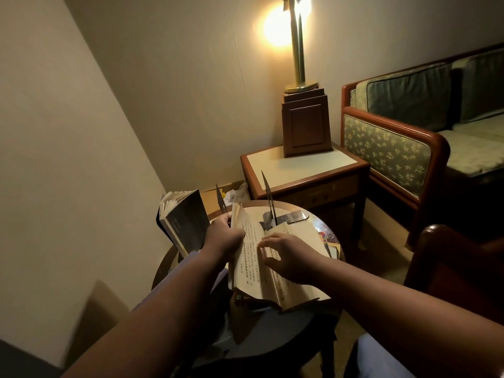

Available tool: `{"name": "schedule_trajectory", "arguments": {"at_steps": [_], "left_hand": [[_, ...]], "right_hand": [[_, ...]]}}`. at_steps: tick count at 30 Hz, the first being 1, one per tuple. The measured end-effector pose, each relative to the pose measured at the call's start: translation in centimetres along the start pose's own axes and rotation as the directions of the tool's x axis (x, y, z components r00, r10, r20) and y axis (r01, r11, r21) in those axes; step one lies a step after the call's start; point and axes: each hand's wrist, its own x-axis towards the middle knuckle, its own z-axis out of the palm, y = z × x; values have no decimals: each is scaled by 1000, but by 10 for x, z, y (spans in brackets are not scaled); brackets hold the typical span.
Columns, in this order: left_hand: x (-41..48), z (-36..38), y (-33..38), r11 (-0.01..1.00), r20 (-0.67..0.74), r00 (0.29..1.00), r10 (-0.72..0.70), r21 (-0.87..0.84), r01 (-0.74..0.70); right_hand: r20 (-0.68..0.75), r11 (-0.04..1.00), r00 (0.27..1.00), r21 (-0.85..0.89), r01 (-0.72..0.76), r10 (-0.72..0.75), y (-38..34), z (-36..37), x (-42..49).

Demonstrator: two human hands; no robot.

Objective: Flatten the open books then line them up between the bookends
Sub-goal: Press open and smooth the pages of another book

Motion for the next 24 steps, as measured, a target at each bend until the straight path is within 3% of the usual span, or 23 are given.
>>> {"name": "schedule_trajectory", "arguments": {"at_steps": [5, 8, 13, 17, 19, 21, 24], "left_hand": [[1, -3, -6, 1000, -14, 1000, -22, -13, 22], [0, -3, -9, 1000, -24, 999, -24, -11, 23], [2, -3, -11, 1000, -34, 999, -6, 16, 6], [3, -3, -12, 999, -35, 999, 14, 43, -12], [4, -4, -12, 998, -36, 999, 30, 60, -28], [4, -4, -12, 997, -34, 999, 37, 76, -34], [4, -5, -13, 994, -30, 999, 40, 99, -36]], "right_hand": [[4, 945, 982, -274, -181, 189, 15, 0, -11], [-51, 930, 951, -202, -307, 303, 21, 1, -15], [-118, 945, 964, -200, -258, 238, 22, -2, -21], [-188, 956, 941, 144, -257, 281, 17, -7, -17], [-175, 888, 913, 356, -290, 368, 14, -10, -12], [-73, 772, 896, 541, -334, 439, 9, -13, -8], [29, 727, 900, 579, -370, 435, 2, -12, -6]]}}
